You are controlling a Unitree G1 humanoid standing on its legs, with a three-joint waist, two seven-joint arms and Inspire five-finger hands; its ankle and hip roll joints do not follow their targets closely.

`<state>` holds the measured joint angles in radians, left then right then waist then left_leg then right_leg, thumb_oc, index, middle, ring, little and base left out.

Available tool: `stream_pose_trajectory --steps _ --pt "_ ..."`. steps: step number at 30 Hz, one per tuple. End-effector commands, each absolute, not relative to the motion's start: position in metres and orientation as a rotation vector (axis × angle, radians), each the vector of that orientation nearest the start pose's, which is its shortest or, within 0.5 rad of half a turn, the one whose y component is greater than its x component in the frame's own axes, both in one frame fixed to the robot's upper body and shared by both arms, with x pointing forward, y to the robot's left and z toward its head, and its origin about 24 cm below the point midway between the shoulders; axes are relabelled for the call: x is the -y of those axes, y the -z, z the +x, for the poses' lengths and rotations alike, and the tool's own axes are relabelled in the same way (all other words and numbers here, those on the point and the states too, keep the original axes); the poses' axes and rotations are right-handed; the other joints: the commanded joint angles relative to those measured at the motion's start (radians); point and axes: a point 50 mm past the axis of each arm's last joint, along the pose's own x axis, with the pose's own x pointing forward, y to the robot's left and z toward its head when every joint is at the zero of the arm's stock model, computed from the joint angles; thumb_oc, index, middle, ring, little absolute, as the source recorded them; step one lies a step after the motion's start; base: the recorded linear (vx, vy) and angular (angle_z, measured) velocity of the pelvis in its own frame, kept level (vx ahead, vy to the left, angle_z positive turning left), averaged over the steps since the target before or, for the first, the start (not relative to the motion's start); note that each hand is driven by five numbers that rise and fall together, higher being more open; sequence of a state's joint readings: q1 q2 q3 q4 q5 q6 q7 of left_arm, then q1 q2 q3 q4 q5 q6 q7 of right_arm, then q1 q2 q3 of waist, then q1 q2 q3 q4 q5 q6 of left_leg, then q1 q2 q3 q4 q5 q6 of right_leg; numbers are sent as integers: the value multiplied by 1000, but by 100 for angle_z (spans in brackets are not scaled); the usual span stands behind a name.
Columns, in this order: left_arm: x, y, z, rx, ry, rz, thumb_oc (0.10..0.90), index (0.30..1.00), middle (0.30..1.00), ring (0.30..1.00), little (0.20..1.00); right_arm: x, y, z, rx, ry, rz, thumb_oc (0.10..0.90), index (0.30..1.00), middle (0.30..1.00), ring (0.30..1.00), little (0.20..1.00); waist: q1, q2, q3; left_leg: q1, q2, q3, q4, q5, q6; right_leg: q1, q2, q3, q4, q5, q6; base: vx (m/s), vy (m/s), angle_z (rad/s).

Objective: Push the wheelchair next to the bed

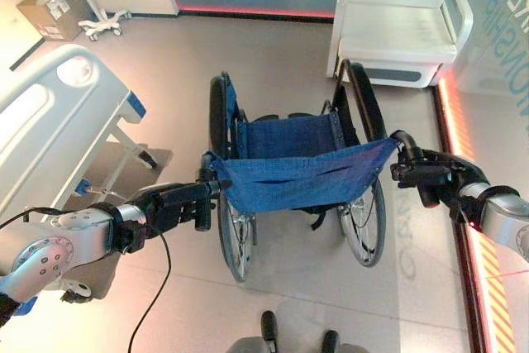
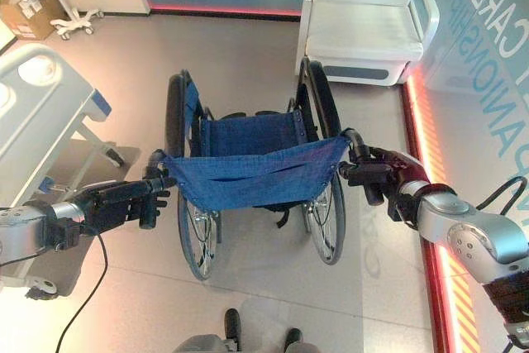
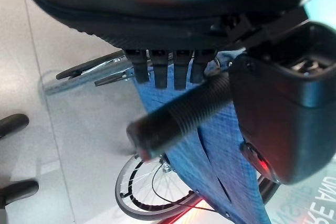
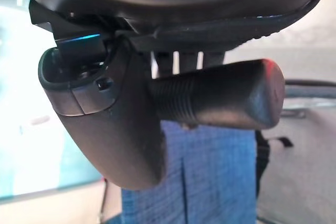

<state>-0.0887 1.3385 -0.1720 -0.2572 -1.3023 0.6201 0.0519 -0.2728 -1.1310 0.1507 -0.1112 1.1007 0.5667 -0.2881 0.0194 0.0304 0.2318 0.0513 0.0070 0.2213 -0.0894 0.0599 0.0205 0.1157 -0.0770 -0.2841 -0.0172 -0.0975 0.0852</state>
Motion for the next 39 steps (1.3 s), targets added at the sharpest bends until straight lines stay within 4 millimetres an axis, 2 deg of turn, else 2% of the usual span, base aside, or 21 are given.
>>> stream_pose_trajectory --steps 1,13,18,23,29,34,36,37,38,39 --pt "-259 -177 257 -353 245 69 400 300 300 300 300 284 -144 270 -441 47 -317 400 300 300 300 300 -17 2 -30 21 62 5 2 -45 -92 -31 -35 -3 -70 119 54 0 0 0" --pt "-255 -176 259 -325 250 32 400 300 300 300 300 282 -143 270 -441 26 -322 400 300 300 300 300 -20 -2 -30 27 63 9 2 -44 -94 -29 -30 0 -70 117 50 -4 -6 1" --pt "-245 -166 254 -395 327 -23 400 300 300 300 300 279 -142 270 -441 15 -322 400 300 300 300 300 -24 -1 -38 33 66 12 2 -45 -98 -26 -26 -3 -70 114 49 -8 -36 -1" --pt "-238 -165 253 -395 356 -38 400 300 300 300 300 275 -142 270 -441 6 -321 400 300 300 300 300 -25 1 -43 37 71 16 2 -44 -101 -23 -21 -7 -70 112 47 -13 -37 -1" --pt "-242 -170 258 -323 221 -30 400 300 300 300 300 267 -138 269 -440 -19 -314 400 300 300 300 300 -26 -1 -56 47 81 21 2 -42 -110 -15 -9 -18 -70 102 41 -22 -82 0" --pt "-252 -174 261 -290 106 -121 400 300 300 300 300 261 -141 270 -435 -44 -296 400 300 300 300 300 -23 -7 -66 67 97 21 8 -20 -128 -2 8 -31 -70 91 25 17 -110 2" --pt "-253 -175 261 -276 95 -130 400 300 300 300 300 261 -143 271 -430 -50 -295 400 300 300 300 300 -21 -13 -62 59 102 23 54 -23 -136 3 9 -36 -70 91 16 3 -90 0" --pt "-254 -175 262 -265 89 -140 400 300 300 300 300 260 -146 272 -426 -58 -297 400 300 300 300 300 -21 -21 -58 38 107 24 121 -35 -139 5 5 -41 -70 95 8 1 -116 -1" --pt "-255 -175 262 -256 86 -155 400 300 300 300 300 260 -148 274 -422 -65 -300 400 300 300 300 300 -15 -30 -50 4 114 15 213 -36 -139 6 -1 -47 -59 98 -1 14 -203 -8" --pt "-257 -175 264 -240 80 -166 400 300 300 300 300 260 -150 277 -413 -74 -309 400 300 300 300 300 -3 -45 -24 -82 128 -8 409 -5 -140 9 -2 -53 -29 94 -22 23 -203 -15"
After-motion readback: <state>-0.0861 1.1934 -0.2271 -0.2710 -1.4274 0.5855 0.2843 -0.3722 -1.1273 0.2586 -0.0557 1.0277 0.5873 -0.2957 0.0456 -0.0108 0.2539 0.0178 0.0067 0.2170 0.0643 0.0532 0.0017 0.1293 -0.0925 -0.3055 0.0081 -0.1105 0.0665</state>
